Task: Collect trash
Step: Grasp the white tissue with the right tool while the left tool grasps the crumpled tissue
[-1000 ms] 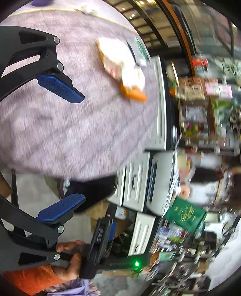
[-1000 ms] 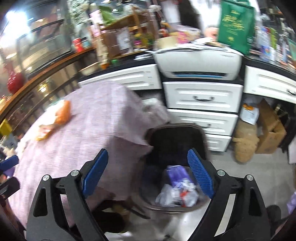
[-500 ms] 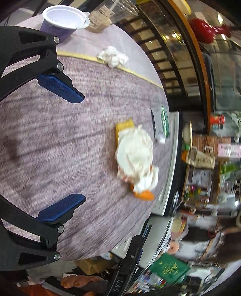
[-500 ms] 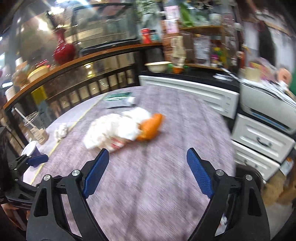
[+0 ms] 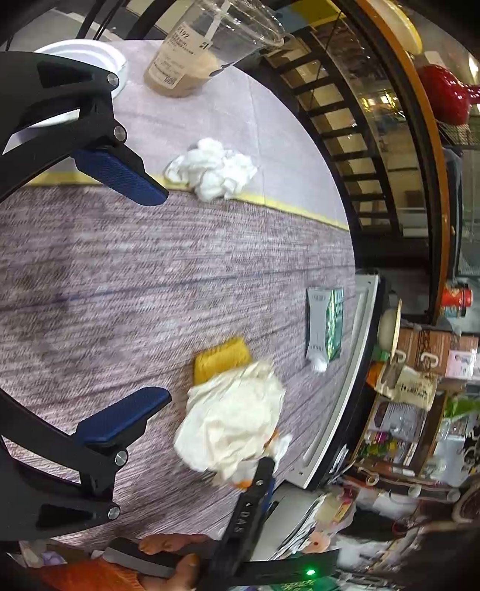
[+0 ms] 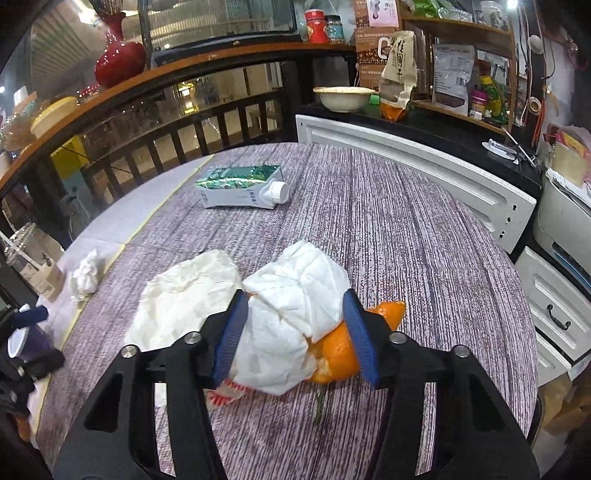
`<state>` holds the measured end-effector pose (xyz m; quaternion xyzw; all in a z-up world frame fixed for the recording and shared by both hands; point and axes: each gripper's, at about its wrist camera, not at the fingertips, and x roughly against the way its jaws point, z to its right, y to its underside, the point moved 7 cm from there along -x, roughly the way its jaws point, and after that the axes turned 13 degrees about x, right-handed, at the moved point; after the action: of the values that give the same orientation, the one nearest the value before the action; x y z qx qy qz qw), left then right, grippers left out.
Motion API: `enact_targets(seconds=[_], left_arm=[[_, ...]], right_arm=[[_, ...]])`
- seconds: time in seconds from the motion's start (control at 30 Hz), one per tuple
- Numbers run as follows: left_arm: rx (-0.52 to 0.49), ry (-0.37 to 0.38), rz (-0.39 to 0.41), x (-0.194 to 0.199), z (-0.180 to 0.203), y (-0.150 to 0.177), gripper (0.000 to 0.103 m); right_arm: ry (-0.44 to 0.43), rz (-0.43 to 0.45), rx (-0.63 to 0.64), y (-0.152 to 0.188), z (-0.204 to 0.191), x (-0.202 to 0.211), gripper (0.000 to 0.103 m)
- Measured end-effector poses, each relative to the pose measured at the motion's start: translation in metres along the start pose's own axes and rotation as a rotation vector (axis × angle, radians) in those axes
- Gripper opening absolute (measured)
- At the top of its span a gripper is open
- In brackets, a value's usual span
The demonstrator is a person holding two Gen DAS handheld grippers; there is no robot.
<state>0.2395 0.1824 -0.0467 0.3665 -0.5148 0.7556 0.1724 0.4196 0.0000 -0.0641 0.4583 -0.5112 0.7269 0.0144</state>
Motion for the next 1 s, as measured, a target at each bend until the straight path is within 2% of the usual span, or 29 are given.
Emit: enact_targets(seconds=[0.03, 0.1, 0.2, 0.3, 0.5, 0.57, 0.63, 0.77, 0.87, 0.9, 0.97, 1.0], left_arm=[[0.005, -0.008, -0.002, -0.001, -0.006, -0.006, 0.097], [0.006, -0.03, 0.004, -0.003, -0.015, -0.016, 0.097], [0.0, -0.075, 0.005, -0.008, -0.028, -0.03, 0.097], [-0.014, -0.13, -0.001, -0.015, -0.043, -0.042, 0.097], [-0.002, -0.224, -0.086, -0.042, -0.074, -0.056, 0.097], [-0.009, -0.253, -0.097, -0.049, -0.079, -0.059, 0.097], [-0.004, -0.252, -0.144, -0.056, -0.08, -0.059, 0.097], [-0.055, -0.338, -0.127, -0.058, -0.077, -0.067, 0.094], [-0.071, -0.354, -0.182, -0.066, -0.078, -0.061, 0.093], [-0.073, -0.365, -0.194, -0.068, -0.08, -0.059, 0.092], [-0.061, -0.372, -0.23, -0.073, -0.084, -0.054, 0.08], [-0.047, -0.362, -0.247, -0.074, -0.085, -0.053, 0.077]], right_arm=[[-0.009, -0.012, -0.003, 0.002, 0.001, -0.005, 0.042], [-0.021, -0.027, 0.0, 0.005, 0.001, -0.01, 0.025], [-0.026, -0.025, 0.006, 0.005, 0.002, -0.013, 0.015], [-0.04, 0.007, -0.008, 0.002, 0.003, -0.004, 0.013], [-0.034, 0.081, -0.001, -0.008, 0.004, 0.033, 0.013], [-0.038, 0.09, 0.0, -0.008, 0.003, 0.041, 0.013], [-0.039, 0.097, 0.008, -0.006, 0.002, 0.049, 0.013], [-0.042, 0.098, 0.019, -0.001, 0.0, 0.057, 0.013], [-0.04, 0.103, 0.017, 0.004, 0.002, 0.062, 0.013], [-0.042, 0.103, 0.013, 0.006, 0.002, 0.063, 0.013], [-0.044, 0.101, 0.01, 0.008, 0.003, 0.064, 0.013], [-0.044, 0.1, 0.01, 0.009, 0.004, 0.064, 0.013]])
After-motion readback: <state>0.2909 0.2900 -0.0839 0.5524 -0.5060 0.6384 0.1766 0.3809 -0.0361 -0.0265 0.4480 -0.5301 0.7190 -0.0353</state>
